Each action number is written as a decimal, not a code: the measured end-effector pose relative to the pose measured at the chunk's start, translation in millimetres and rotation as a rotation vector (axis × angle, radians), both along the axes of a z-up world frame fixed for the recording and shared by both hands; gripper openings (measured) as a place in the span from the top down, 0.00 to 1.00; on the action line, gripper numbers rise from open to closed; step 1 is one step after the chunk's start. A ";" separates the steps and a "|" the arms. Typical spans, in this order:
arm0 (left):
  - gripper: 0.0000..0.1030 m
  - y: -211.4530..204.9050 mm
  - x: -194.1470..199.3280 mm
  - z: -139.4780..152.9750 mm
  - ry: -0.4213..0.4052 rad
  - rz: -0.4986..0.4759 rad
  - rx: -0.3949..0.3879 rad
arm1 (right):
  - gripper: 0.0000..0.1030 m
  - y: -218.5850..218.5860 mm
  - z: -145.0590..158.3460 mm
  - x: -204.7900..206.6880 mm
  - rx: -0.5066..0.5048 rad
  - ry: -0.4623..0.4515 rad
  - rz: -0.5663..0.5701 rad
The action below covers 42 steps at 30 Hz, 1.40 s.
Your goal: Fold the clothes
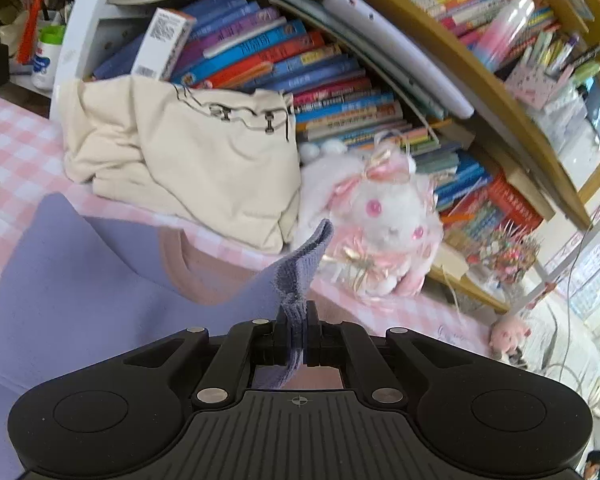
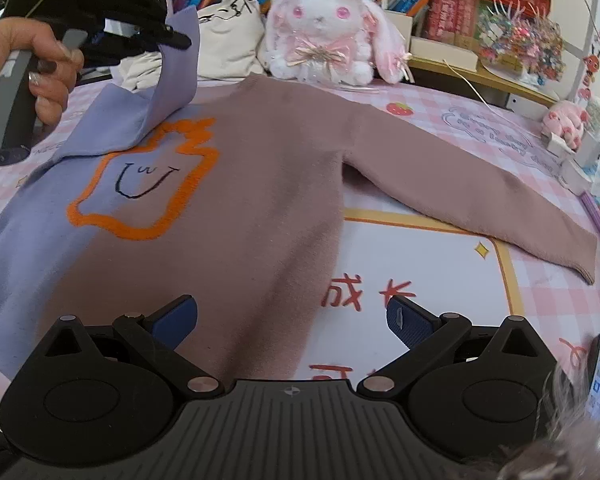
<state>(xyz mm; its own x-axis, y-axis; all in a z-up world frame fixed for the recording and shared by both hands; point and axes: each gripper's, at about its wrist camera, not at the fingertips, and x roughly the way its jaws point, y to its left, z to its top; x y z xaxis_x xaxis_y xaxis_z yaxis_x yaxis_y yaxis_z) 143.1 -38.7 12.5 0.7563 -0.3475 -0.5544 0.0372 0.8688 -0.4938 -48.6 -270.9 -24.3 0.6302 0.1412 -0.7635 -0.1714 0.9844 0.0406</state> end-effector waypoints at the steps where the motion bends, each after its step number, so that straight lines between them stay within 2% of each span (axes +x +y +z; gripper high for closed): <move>1: 0.97 -2.4 0.5 -1.2 0.003 -0.006 0.002 | 0.01 -1.6 -0.3 -0.1 0.001 0.002 -0.005; 3: 0.96 -7.2 0.8 -2.9 0.011 -0.025 0.002 | 0.01 -4.5 -0.7 -0.3 0.004 0.006 -0.012; 5: 0.89 -10.8 -0.4 -3.4 0.016 -0.035 0.003 | 0.01 -6.4 -0.9 -0.6 0.006 0.011 -0.017; 6: 0.83 -11.9 -1.4 -2.7 0.016 -0.043 -0.008 | 0.01 -6.3 -1.0 -0.8 0.006 0.012 -0.016; 8: 0.60 -12.3 -4.0 0.3 0.011 -0.057 -0.037 | 0.01 -5.6 -0.6 -1.4 0.006 0.012 -0.010; 9: 0.42 -12.5 -6.8 3.4 0.004 -0.058 -0.041 | 0.01 -5.0 -0.2 -1.7 0.006 0.011 -0.005; 10: 0.36 -12.3 -11.4 6.9 -0.014 -0.059 -0.037 | 0.01 -4.4 0.2 -2.1 0.007 0.010 0.001; 12: 0.32 -10.3 -23.5 14.1 -0.049 -0.077 -0.005 | 0.01 -2.7 0.4 -2.9 0.010 0.009 0.011; 17: 0.30 3.4 -67.0 17.0 -0.069 -0.086 0.165 | 0.01 1.1 -0.8 -5.3 0.028 0.015 0.025; 23: 0.30 39.2 -148.9 -4.4 -0.033 0.027 0.438 | 0.01 4.3 -3.6 -9.9 0.045 0.025 0.009; 26: 0.30 61.9 -182.2 -17.2 0.018 0.098 0.528 | 0.01 4.1 -2.7 -12.6 0.056 0.027 -0.020; 30: 0.30 93.4 -200.5 -33.1 0.113 0.140 0.546 | 0.03 3.1 -2.2 -14.9 0.074 0.032 -0.069; 35: 0.29 126.0 -199.2 -42.7 0.164 0.191 0.518 | 0.08 1.4 -1.9 -18.2 0.081 0.057 -0.135; 41: 0.32 139.4 -196.6 -52.6 0.171 0.140 0.474 | 0.28 7.0 -4.5 -26.3 0.090 0.099 -0.171; 42: 0.41 140.5 -195.7 -54.1 0.173 0.133 0.466 | 0.32 7.8 -4.7 -27.7 0.091 0.103 -0.179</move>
